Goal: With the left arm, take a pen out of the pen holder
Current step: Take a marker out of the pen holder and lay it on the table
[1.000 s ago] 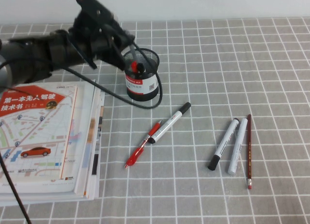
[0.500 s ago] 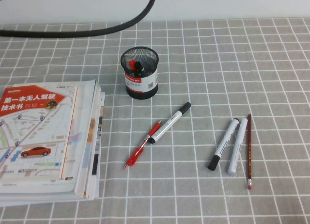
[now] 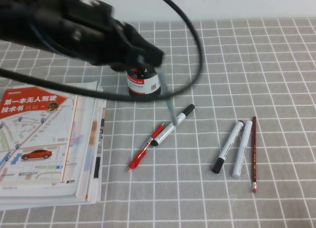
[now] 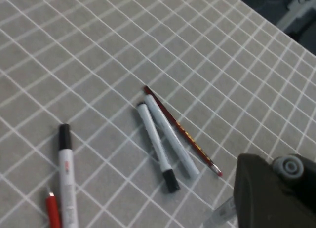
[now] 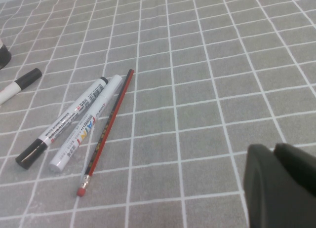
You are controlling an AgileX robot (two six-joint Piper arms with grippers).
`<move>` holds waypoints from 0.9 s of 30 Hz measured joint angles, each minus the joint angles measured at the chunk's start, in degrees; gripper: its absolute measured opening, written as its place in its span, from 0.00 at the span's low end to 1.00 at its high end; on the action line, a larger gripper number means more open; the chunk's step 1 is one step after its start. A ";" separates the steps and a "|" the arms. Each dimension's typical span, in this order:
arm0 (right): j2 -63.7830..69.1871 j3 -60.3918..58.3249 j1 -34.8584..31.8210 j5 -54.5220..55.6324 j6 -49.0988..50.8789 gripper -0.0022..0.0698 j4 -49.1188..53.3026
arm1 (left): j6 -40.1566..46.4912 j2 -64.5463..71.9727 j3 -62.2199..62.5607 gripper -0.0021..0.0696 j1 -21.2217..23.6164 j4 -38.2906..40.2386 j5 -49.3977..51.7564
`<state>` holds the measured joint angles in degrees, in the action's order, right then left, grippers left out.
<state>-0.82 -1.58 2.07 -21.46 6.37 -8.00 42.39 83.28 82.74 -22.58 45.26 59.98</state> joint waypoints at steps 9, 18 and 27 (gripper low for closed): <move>0.00 0.00 0.00 0.00 0.00 0.01 0.00 | -5.15 11.02 0.00 0.10 -12.10 -4.11 -4.02; 0.00 0.00 0.00 0.00 0.00 0.01 0.00 | -6.56 20.81 0.00 0.10 -13.77 -4.48 -7.02; 0.00 0.00 0.00 0.00 0.00 0.01 0.00 | -6.83 23.51 0.24 0.10 -13.77 -4.37 -11.99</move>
<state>-0.82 -1.58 2.07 -21.46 6.37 -8.00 35.56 106.79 82.98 -36.35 40.89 47.99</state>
